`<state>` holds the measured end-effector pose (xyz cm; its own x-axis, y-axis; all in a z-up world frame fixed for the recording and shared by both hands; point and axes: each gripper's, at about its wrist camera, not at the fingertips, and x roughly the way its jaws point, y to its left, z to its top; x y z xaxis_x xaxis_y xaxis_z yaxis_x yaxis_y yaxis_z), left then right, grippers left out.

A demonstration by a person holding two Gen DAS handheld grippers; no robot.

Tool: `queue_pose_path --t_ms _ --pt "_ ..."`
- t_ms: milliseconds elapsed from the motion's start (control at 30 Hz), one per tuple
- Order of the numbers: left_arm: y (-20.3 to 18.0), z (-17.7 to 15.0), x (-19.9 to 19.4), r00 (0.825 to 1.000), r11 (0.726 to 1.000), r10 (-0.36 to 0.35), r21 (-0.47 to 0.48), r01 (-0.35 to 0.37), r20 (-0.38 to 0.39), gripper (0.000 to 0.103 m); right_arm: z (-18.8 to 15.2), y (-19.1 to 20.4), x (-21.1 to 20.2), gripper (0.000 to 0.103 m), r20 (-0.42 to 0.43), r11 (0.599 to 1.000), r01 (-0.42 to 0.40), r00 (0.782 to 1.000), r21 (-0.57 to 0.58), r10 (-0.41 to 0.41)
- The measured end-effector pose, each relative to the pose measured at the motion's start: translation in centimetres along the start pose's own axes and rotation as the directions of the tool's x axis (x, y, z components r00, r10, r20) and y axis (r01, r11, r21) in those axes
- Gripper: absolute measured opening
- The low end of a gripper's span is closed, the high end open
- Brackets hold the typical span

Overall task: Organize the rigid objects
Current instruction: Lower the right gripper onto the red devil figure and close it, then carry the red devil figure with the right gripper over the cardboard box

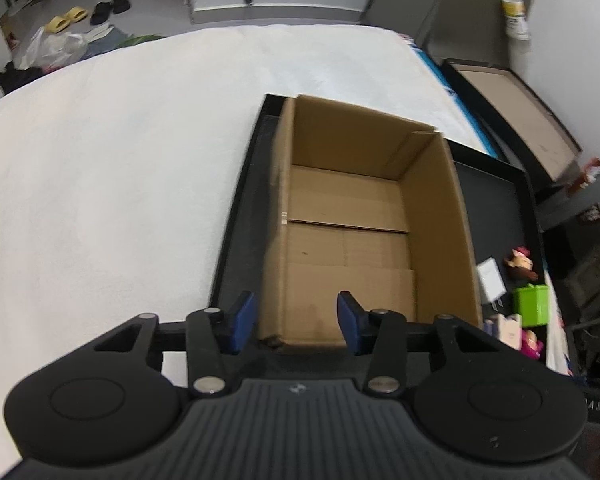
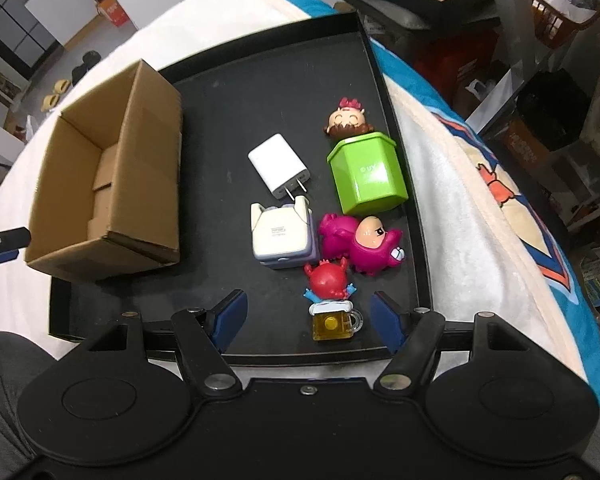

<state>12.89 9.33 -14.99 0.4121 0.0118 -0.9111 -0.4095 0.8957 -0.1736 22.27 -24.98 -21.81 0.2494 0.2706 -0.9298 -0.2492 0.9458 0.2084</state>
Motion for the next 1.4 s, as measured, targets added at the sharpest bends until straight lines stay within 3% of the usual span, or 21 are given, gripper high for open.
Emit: queue_pose_path --t_ms 167,267,333,367,700,867,967,1400 --pt "0.3 0.2 1.5 0.999 1.0 0.02 0.004 -0.02 -0.026 0.043 0.4 0.4 2.0 0.067 -0.035 1.0 0.015 0.999 -0.013 -0.015" --pt "0.5 -0.1 2.1 0.999 1.0 0.022 0.016 -0.021 -0.036 0.029 0.4 0.6 3.0 0.067 -0.055 0.999 0.033 0.998 -0.025 -0.034" --pt "0.6 -0.3 2.4 0.999 1.0 0.022 0.019 -0.022 -0.04 0.012 0.5 0.7 3.6 0.067 -0.063 0.998 0.047 0.997 -0.03 -0.049" --pt "0.8 -0.4 2.5 0.999 1.0 0.014 0.015 -0.014 -0.044 0.01 0.5 0.7 3.8 0.067 -0.068 0.998 0.054 0.996 -0.028 -0.056" --pt "0.2 -0.7 2.2 0.999 0.995 0.007 0.096 -0.003 -0.036 0.009 0.7 0.9 5.7 0.067 -0.089 0.991 0.12 0.988 -0.062 -0.125" --pt "0.0 -0.7 2.1 0.999 0.993 0.008 0.119 -0.004 -0.032 0.009 0.5 1.0 6.3 0.055 -0.083 0.99 0.129 0.988 -0.059 -0.134" --pt "0.1 -0.9 2.3 0.999 0.991 -0.007 0.131 0.013 -0.045 0.009 0.5 1.0 6.5 0.04 -0.078 0.99 0.132 0.988 -0.059 -0.136" --pt "0.7 -1.5 2.0 0.997 0.991 -0.047 0.119 0.054 -0.063 0.01 -0.5 1.5 3.1 0.039 -0.001 0.994 0.095 0.995 -0.06 -0.095"
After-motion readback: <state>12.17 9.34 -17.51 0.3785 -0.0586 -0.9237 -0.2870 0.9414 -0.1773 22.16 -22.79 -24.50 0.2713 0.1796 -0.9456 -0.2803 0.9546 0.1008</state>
